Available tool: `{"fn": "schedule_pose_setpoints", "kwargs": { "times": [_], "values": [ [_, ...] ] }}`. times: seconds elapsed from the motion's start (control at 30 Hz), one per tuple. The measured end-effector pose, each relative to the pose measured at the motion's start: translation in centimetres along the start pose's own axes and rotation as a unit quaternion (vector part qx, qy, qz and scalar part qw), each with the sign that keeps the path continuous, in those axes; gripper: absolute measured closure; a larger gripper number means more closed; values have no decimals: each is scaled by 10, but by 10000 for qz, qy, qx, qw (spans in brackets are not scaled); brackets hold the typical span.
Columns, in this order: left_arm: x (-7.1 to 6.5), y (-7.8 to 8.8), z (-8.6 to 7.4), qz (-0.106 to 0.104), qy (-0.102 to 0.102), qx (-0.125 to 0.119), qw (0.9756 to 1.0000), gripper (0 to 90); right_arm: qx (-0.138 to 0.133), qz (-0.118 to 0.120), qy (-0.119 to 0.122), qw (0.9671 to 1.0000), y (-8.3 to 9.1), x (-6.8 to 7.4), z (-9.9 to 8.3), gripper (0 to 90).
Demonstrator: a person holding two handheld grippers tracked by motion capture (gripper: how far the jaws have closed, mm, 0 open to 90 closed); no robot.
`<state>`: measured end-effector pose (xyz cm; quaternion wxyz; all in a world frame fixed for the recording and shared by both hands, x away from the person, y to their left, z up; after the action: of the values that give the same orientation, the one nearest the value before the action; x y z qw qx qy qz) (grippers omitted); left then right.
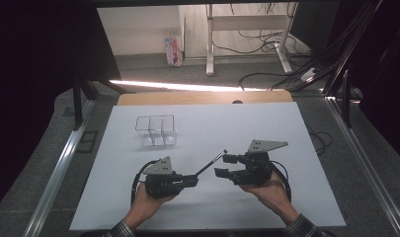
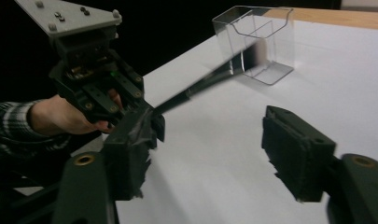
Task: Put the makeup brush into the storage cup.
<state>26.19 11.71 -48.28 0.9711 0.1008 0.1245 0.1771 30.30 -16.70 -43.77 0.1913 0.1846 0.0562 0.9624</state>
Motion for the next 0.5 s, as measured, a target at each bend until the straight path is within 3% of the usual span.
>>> {"fn": "schedule_pose_setpoints", "kwargs": {
  "times": [0.2, 0.5],
  "values": [
    [-2, -2, -1, -83, -119, 101, 9998, 829, -56, 229, -260, 9994, -3, -1, 0, 504],
    [-5, -6, -3, -143, -345, 305, 9988, 828, -80, 393, -418, 9983, -1, -3, 0, 630]
  ]
}}
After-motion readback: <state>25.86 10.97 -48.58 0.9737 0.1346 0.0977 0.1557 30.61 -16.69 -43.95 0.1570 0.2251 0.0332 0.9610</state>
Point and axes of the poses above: each handheld gripper's, and its own axes: y roughly backward along the jaws, z roughly out of its top, x roughly to its left, the point moved 1 cm from there along -y, roughly forward along the jaws, and after that the axes turned 14 degrees about -x, right-handed, at the moved point
